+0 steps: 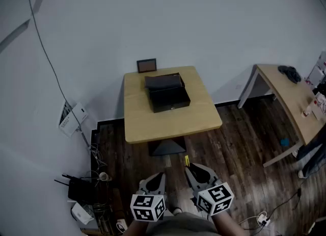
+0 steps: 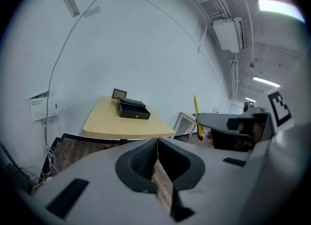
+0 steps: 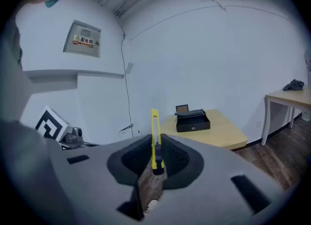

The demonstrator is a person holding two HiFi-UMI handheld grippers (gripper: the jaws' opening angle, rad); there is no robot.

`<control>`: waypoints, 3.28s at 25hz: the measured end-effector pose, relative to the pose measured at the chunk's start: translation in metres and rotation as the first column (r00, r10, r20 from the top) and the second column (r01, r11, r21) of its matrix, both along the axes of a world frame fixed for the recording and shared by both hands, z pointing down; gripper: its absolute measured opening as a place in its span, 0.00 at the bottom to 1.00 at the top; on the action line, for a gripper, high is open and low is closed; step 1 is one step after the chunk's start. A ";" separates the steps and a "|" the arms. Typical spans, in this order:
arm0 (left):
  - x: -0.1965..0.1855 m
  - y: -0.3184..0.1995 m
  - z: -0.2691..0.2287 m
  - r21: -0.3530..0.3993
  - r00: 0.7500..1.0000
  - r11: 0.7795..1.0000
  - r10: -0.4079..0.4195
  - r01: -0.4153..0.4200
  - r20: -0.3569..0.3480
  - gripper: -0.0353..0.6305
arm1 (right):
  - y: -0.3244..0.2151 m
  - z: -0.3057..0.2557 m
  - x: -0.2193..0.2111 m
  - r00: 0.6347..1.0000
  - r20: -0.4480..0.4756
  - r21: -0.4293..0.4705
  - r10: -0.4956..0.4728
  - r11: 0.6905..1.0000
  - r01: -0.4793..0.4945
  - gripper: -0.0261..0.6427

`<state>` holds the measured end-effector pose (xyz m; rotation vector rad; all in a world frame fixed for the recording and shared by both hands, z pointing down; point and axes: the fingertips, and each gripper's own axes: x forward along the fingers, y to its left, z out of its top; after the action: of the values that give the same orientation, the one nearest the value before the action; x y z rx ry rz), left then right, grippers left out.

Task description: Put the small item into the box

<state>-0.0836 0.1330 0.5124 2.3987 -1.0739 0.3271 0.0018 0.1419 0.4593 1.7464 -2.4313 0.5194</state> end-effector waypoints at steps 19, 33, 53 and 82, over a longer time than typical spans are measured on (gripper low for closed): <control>-0.002 0.080 -0.025 0.061 0.998 0.997 -0.058 0.056 0.022 0.06 | 0.089 -0.009 0.007 0.999 0.042 0.051 -0.003 0.999 0.001 0.11; 0.006 0.065 -0.024 0.063 0.998 0.997 -0.056 0.054 0.027 0.06 | 0.079 -0.009 0.010 0.998 0.063 0.047 -0.025 0.999 0.022 0.11; 0.036 -0.072 -0.020 0.033 1.000 0.999 -0.011 0.012 -0.016 0.06 | -0.062 -0.005 0.033 0.998 0.059 0.017 0.003 1.000 -0.004 0.11; 0.063 -0.307 -0.008 0.001 0.995 0.995 0.096 -0.096 -0.015 0.06 | -0.302 0.000 0.053 0.997 0.043 0.003 0.062 0.998 -0.062 0.11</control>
<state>-0.0204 -0.1736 0.5040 2.4540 -0.9547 0.3413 0.0549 -0.1601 0.4588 1.8363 -2.4150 0.5644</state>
